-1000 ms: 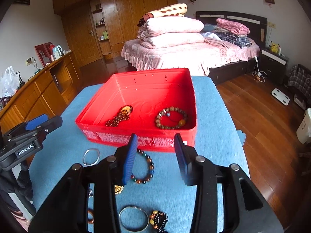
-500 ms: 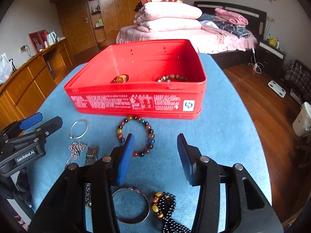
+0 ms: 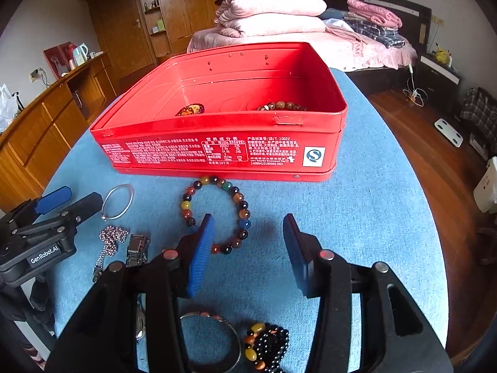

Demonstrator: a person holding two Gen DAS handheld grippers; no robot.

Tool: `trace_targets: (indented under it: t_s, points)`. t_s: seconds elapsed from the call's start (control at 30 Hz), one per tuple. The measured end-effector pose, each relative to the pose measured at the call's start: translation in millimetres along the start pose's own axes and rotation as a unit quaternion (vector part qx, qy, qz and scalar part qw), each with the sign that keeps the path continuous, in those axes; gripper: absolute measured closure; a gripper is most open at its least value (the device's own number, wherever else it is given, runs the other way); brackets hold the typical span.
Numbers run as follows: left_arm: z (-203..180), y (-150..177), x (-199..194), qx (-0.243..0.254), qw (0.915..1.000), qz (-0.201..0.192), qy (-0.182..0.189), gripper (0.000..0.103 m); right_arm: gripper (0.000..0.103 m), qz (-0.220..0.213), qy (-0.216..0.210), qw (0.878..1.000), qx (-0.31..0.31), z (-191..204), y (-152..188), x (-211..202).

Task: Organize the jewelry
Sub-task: 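Withdraw both tools and approach the silver bangle and multicolor bead bracelet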

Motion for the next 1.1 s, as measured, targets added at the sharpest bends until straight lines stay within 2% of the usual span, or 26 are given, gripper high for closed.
trace_targets:
  t_s: [0.23,0.33,0.47,0.53,0.6,0.67,0.7,0.8,0.87,0.9,0.97,1.1]
  points:
    - [-3,-1,15,0.011,0.9997,0.021,-0.002,0.025,0.058,0.011,0.013,1.0,0.004,-4,-2,9]
    - [-3,2,24,0.013,0.9992,0.039,-0.001,0.028,0.058,0.011,0.014,1.0,0.001,-3,-3,10]
    - [0,1,26,0.018,0.9991,0.039,-0.001,0.029,0.059,0.016,0.015,1.0,0.002,-3,-5,13]
    - [-1,0,26,0.021,0.999,0.039,0.001,0.034,0.059,0.017,0.016,1.0,0.002,-4,-7,14]
    - [-4,0,25,0.03,0.9988,0.037,0.009,0.047,0.059,0.018,0.017,1.0,0.001,-4,-7,16]
    - [-8,-2,24,0.038,0.9984,0.037,0.018,0.055,0.059,0.018,0.018,1.0,0.0,-3,-8,17]
    - [-10,-2,24,0.039,0.9982,0.038,0.023,0.057,0.059,0.018,0.018,1.0,0.001,-3,-8,18]
    - [-9,-4,24,0.037,0.998,0.039,0.034,0.057,0.059,0.017,0.016,1.0,0.003,-3,-8,18]
    - [-7,-5,23,0.028,0.998,0.039,0.04,0.053,0.059,0.016,0.013,1.0,0.004,-4,-9,18]
    - [-6,-6,20,0.018,0.9979,0.039,0.049,0.05,0.059,0.016,0.014,1.0,0.004,-3,-8,19]
    - [-6,-11,10,0.005,0.998,0.025,0.058,0.036,0.059,0.016,0.015,1.0,0.001,-3,-7,19]
    - [-15,-16,4,0.031,0.9983,0.015,0.046,0.034,0.058,0.016,0.015,1.0,0.0,-2,-8,20]
Point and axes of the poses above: each gripper's, at about its wrist camera, not at the fingertips, and x roughly the way its jaws point, z to its left, y to its underside, the point moved 10 cm from there along x, roughly the way its jaws point, and after that the axes turned 7 degrees about -y, right-handed, at the moved point
